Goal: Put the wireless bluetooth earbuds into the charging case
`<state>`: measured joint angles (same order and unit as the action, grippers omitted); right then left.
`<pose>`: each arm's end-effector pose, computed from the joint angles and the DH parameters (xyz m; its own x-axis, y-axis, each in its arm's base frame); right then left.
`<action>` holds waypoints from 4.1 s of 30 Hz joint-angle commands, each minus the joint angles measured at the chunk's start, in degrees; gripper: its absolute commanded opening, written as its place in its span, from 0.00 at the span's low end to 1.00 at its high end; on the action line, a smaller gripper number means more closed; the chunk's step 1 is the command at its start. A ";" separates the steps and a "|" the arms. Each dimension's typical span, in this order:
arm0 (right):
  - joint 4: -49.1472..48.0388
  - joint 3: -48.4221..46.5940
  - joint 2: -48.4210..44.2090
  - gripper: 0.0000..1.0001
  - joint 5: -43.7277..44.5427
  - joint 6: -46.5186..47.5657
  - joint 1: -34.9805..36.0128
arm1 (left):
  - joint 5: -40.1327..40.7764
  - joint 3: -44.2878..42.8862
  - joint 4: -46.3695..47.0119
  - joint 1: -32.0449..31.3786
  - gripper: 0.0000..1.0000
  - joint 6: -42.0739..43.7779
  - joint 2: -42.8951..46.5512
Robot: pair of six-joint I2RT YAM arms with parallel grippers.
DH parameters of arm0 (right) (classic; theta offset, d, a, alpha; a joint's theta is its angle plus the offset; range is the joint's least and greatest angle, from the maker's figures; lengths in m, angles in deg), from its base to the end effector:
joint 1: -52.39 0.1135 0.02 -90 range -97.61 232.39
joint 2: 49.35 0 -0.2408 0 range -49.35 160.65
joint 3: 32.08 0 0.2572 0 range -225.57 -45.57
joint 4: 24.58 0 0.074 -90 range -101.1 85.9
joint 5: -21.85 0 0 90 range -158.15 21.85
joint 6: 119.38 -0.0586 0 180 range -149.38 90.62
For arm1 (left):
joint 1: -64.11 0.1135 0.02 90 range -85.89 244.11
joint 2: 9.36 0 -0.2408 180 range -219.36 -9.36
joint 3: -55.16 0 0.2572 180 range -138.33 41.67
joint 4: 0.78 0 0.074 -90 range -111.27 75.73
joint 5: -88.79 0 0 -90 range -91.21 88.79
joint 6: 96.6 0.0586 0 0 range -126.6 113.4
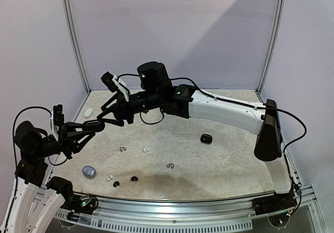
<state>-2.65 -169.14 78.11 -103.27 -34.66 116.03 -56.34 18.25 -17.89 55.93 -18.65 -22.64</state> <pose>0.2092 0.4981 0.3215 -0.1848 -0.2034 -0.9615 -0.9695 -0.1222 0.2122 0.1199 -0.0658 0.2841 -0.0755 -0.1097 -0.9911 0.8921 0.4366 -0.1163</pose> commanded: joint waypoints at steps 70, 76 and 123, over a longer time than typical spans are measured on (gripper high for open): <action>-3.79 5.00 -6.26 0.00 -10.50 6.78 1.13 | 1.83 5.80 20.14 0.19 0.21 -14.58 0.08; -3.62 5.06 -6.13 0.00 -10.32 6.77 1.22 | 2.07 5.60 19.90 0.19 0.21 -15.13 0.09; 3.58 -0.71 -1.98 0.42 4.40 13.20 2.43 | -1.72 0.22 -3.32 -0.87 0.00 11.97 3.11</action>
<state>0.67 -168.39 74.59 -100.97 -21.54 118.69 -56.89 19.85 -18.13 55.73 -9.36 -20.37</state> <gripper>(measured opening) 0.423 0.242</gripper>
